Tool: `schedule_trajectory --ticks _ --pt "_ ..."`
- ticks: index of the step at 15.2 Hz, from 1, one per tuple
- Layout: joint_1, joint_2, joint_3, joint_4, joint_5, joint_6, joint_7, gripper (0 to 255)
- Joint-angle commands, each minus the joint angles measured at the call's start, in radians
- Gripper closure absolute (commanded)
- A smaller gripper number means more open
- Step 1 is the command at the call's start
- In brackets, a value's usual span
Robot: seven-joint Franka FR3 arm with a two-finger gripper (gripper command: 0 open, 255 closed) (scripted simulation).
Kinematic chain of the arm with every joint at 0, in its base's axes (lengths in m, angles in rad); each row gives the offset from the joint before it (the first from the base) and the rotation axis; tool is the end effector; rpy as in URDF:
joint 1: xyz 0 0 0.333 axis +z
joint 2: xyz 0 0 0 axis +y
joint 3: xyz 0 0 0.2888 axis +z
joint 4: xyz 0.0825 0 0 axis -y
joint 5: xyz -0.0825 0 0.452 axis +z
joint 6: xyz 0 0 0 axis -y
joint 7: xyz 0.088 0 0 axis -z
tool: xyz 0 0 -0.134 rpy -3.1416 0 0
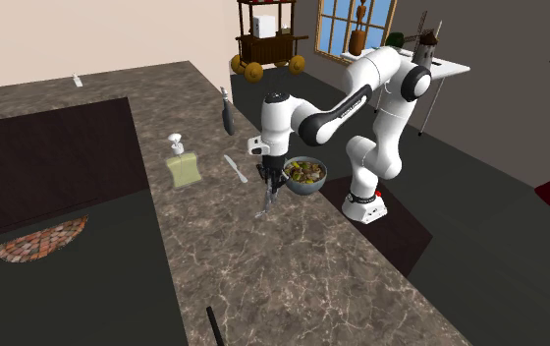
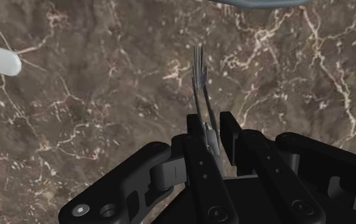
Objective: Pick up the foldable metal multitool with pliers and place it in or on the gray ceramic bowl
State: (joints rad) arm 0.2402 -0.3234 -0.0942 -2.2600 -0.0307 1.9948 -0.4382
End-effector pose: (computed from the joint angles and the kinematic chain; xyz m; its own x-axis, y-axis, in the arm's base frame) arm 0.5285 0.0751 0.4190 0.8239 0.5644 0.0521 0.5640 -0.8254 0.0231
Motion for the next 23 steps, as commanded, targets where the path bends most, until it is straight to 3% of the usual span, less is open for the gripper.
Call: schedule_trajectory --ticks 1,23 --pt "0.0 0.0 0.0 0.0 0.0 0.0 0.0 255" --pt "0.002 -0.005 0.005 0.278 0.003 -0.283 -0.001 255"
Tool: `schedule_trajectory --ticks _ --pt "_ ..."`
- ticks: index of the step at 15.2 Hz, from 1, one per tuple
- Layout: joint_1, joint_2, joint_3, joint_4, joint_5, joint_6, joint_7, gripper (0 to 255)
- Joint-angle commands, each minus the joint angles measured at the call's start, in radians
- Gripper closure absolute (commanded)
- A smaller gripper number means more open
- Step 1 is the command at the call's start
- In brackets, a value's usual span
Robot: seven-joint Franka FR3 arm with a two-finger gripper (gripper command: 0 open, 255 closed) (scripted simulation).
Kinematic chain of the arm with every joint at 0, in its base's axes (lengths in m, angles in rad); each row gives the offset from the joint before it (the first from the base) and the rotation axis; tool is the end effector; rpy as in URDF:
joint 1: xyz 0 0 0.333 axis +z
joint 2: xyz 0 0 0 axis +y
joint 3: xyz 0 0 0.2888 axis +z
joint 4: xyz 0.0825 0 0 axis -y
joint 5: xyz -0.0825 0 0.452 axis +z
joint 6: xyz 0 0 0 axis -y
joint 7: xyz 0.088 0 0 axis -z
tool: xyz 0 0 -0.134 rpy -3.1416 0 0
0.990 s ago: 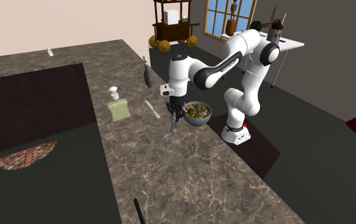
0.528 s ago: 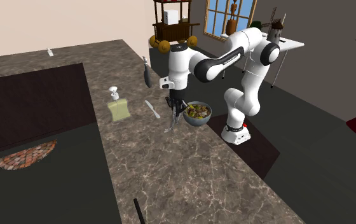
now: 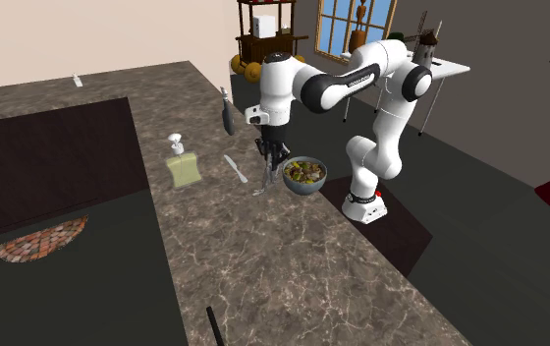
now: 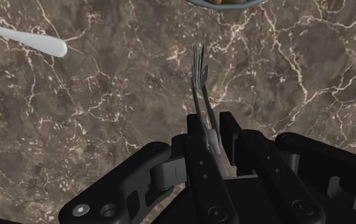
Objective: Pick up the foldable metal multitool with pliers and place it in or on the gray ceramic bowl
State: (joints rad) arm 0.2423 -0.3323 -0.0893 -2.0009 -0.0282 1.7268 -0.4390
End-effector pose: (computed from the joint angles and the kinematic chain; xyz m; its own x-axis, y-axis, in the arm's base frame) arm 0.5324 0.0752 0.5414 0.8241 0.5641 0.0520 0.5637 -0.8257 0.0233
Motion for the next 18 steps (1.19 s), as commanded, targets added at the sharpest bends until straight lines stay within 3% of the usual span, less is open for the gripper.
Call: schedule_trajectory --ticks 1,12,18 --pt "0.0 0.006 0.0 0.035 0.001 -0.028 0.0 255" --pt "0.002 0.042 0.001 0.213 0.004 -0.171 -0.003 255" --pt "-0.017 -0.169 -0.017 0.055 -0.02 -0.224 -0.035 255"
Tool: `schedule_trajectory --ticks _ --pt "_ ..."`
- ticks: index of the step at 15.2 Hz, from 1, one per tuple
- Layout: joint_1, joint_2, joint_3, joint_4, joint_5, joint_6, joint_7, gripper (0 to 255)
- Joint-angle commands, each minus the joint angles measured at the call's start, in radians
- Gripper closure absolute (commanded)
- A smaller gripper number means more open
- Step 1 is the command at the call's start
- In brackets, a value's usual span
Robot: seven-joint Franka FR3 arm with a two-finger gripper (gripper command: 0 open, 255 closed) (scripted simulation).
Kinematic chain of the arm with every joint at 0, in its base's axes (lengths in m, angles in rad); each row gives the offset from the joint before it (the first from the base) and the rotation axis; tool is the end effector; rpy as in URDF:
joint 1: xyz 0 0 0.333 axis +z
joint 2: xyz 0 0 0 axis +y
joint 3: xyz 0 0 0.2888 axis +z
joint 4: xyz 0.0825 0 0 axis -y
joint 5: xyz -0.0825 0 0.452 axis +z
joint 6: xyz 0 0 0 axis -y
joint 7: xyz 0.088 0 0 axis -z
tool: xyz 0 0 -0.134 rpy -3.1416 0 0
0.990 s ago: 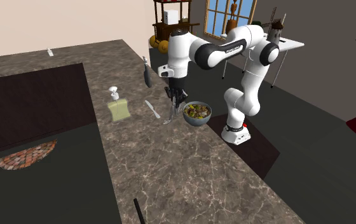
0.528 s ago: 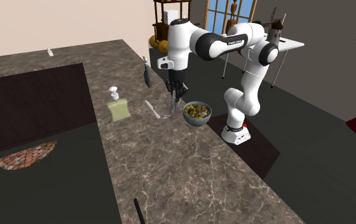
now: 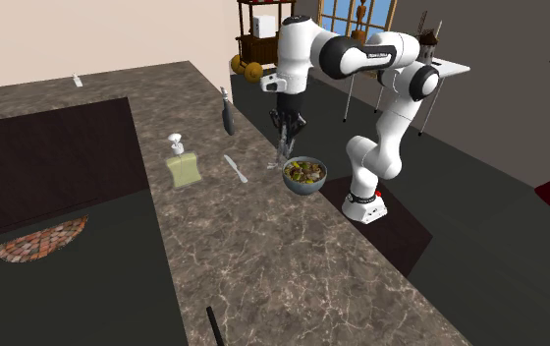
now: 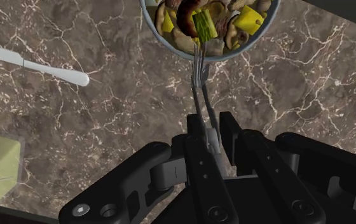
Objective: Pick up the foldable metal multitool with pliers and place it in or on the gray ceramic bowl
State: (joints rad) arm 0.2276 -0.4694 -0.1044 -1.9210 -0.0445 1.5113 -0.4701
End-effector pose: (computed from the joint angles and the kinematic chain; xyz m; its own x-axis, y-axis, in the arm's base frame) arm 0.4768 0.0439 0.6335 0.8243 0.5637 0.0525 0.5634 -0.8259 0.0233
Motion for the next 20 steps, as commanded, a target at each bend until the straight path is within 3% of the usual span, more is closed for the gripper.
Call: schedule_trajectory --ticks 1,9,20 --pt "-0.006 -0.066 -0.005 -0.046 -0.008 -0.021 -0.01 255" --pt "-0.038 -0.312 -0.036 -0.164 -0.051 -0.146 -0.065 255" --pt "-0.045 -0.384 -0.044 -0.361 -0.062 -0.019 -0.06 255"
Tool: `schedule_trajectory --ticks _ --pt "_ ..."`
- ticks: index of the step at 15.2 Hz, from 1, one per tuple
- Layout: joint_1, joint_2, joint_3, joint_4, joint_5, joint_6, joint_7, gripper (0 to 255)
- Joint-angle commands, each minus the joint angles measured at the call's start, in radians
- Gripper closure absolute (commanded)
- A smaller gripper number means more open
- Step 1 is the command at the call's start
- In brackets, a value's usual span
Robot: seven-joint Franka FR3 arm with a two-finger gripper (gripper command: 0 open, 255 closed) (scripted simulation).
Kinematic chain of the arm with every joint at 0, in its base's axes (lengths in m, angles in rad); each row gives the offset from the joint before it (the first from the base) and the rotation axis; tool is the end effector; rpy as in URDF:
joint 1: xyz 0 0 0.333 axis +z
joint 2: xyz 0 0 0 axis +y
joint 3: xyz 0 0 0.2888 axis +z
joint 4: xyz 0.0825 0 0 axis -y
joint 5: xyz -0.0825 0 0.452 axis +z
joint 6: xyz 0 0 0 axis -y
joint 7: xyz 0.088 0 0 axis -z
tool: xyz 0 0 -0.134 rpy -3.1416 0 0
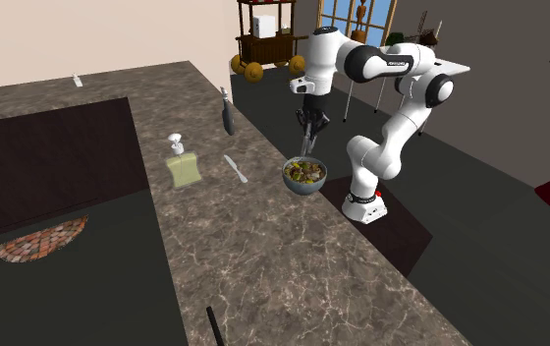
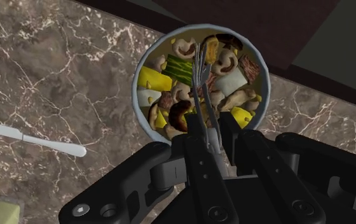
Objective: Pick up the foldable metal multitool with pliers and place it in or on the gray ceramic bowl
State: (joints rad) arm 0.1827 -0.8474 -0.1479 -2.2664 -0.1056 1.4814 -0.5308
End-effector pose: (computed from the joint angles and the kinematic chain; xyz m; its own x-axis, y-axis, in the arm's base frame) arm 0.3725 -0.0137 0.6031 0.8241 0.5641 0.0515 0.5637 -0.8256 0.0230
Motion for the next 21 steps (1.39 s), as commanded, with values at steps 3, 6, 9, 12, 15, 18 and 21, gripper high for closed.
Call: schedule_trajectory --ticks 3,6,9,12,15,18,21 --pt "-0.003 -0.022 -0.003 -0.066 -0.004 0.045 0.002 255" --pt "-0.006 -0.041 -0.007 -0.13 -0.009 0.09 0.003 255" --pt "-0.006 -0.041 -0.007 -0.13 -0.009 0.09 0.003 255" --pt "-0.006 -0.041 -0.007 -0.13 -0.009 0.09 0.003 255" --pt "-0.005 -0.041 -0.007 -0.13 -0.009 0.09 0.003 0" --pt "-0.006 -0.041 -0.007 -0.13 -0.009 0.089 0.003 0" --pt "-0.004 -0.031 -0.004 -0.09 -0.006 0.06 0.002 0"
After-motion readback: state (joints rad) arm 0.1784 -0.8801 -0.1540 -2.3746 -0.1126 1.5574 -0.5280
